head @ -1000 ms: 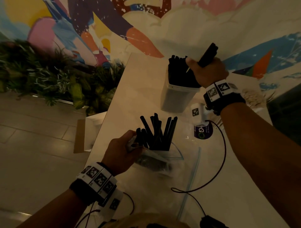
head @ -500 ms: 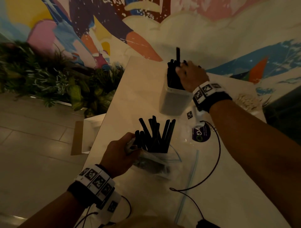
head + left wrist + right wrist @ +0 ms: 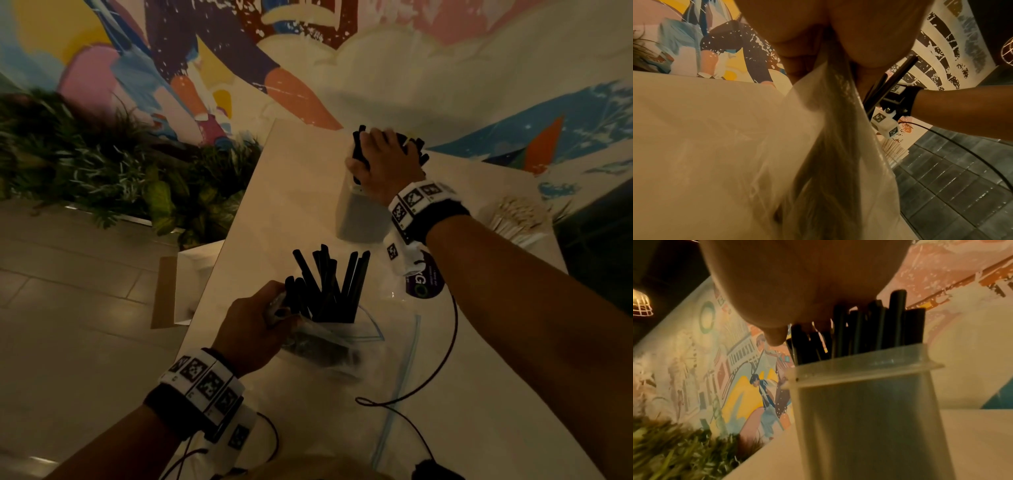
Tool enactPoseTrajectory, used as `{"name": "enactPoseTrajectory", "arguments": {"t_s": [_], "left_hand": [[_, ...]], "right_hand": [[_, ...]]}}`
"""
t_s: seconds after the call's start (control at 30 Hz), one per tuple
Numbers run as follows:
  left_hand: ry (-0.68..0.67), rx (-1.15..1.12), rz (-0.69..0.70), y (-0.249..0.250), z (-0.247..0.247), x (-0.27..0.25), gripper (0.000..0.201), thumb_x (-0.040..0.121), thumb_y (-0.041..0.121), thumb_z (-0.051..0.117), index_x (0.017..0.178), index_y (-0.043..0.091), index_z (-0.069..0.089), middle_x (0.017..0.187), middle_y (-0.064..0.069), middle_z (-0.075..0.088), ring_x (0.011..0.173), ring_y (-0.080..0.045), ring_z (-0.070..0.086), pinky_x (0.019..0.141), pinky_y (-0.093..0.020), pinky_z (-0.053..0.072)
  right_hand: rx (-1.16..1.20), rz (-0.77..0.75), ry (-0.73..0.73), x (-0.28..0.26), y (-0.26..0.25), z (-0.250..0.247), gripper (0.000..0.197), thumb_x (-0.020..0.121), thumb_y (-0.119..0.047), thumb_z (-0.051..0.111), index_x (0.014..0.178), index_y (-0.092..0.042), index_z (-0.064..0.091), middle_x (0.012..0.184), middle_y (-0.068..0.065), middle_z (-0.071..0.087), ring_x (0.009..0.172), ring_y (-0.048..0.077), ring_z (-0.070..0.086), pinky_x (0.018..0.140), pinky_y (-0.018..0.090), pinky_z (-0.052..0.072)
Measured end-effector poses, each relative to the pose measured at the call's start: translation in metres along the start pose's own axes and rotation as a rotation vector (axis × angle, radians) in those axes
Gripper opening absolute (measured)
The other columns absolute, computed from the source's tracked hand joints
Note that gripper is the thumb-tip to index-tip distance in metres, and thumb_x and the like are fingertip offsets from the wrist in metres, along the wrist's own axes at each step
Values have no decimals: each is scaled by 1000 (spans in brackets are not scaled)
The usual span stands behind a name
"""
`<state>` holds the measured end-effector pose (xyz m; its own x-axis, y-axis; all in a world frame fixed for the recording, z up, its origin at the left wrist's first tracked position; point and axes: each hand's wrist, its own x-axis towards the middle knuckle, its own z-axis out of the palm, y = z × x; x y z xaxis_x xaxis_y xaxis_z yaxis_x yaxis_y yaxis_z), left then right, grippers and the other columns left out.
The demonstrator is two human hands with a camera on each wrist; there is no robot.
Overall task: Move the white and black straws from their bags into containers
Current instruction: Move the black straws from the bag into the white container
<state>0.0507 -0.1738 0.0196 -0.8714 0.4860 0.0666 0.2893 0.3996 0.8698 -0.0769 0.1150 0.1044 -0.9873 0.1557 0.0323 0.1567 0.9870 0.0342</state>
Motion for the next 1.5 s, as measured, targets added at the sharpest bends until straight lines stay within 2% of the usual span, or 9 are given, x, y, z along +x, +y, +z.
{"name": "enactPoseTrajectory", "arguments": {"t_s": [0.13, 0.27, 0.47, 0.57, 0.67, 0.8, 1.07, 1.33, 1.5], "left_hand": [[-9, 2, 2, -3, 0, 0, 34, 74, 36, 65, 107, 30, 58, 91, 11, 69, 82, -10, 66, 71, -30, 55], [-26, -37, -17, -5, -1, 0, 31, 74, 38, 66, 103, 37, 55, 92, 17, 66, 83, -3, 63, 72, -28, 54], [-84, -76, 64, -8, -5, 8, 46, 64, 46, 66, 108, 50, 53, 134, 21, 41, 118, -5, 50, 95, -28, 44], [-142, -148, -55, -6, -3, 15, 72, 53, 48, 76, 118, 46, 46, 142, 16, 37, 125, -11, 47, 97, -34, 45], [-147, -412, -134, 7, 4, 20, 105, 37, 35, 86, 128, 35, 33, 126, 11, 50, 109, 0, 57, 83, -19, 51], [-189, -583, -112, 15, 9, 23, 124, 36, 18, 90, 140, 25, 24, 124, -4, 55, 111, -12, 60, 85, -26, 52], [18, -517, 106, 45, 1, 26, 52, 57, 30, 79, 103, 13, 62, 106, 2, 68, 97, -11, 66, 84, -20, 51], [75, -281, 100, 31, 6, 19, 36, 59, 22, 76, 89, 31, 59, 92, 26, 65, 87, 4, 62, 75, -5, 44], [34, -307, 94, 31, 6, 23, 39, 59, 18, 75, 92, 30, 58, 95, 26, 64, 90, 2, 62, 78, -8, 45]], "right_hand": [[228, 16, 115, -13, -3, -25, 61, 95, -56, 30, 146, -22, 26, 156, 8, 18, 144, 30, 13, 113, 57, 12], [825, 70, 254, -73, 1, -42, 47, 91, -26, 58, 136, -18, 47, 139, 1, 50, 126, 17, 48, 104, 31, 40], [1212, 209, -511, -155, -22, 27, 107, 71, 23, 58, 150, -28, 6, 150, 3, 29, 127, 28, 41, 62, 29, 53], [1160, 149, -489, -158, -47, 53, 105, 65, 11, 67, 148, -19, 11, 131, 6, 46, 110, 24, 52, 76, 39, 56], [1011, 13, -432, -165, -72, 63, 96, 75, -15, 75, 148, -11, 12, 142, 6, 42, 126, 23, 46, 107, 42, 39], [1088, 13, -413, -179, -81, 52, 105, 70, -22, 82, 151, -19, 14, 147, 1, 41, 130, 16, 43, 109, 32, 38], [1200, -50, 8, -192, -68, 37, 59, 80, -15, 72, 133, -27, 48, 125, -14, 55, 117, 1, 52, 103, 19, 41], [1419, 173, 142, -207, -61, 60, 40, 74, 5, 73, 94, -29, 67, 90, -18, 70, 89, -3, 66, 84, 15, 51], [1380, 105, 67, -204, -60, 54, 36, 79, 1, 70, 104, -24, 63, 92, -8, 68, 90, 6, 65, 87, 21, 51]]}}
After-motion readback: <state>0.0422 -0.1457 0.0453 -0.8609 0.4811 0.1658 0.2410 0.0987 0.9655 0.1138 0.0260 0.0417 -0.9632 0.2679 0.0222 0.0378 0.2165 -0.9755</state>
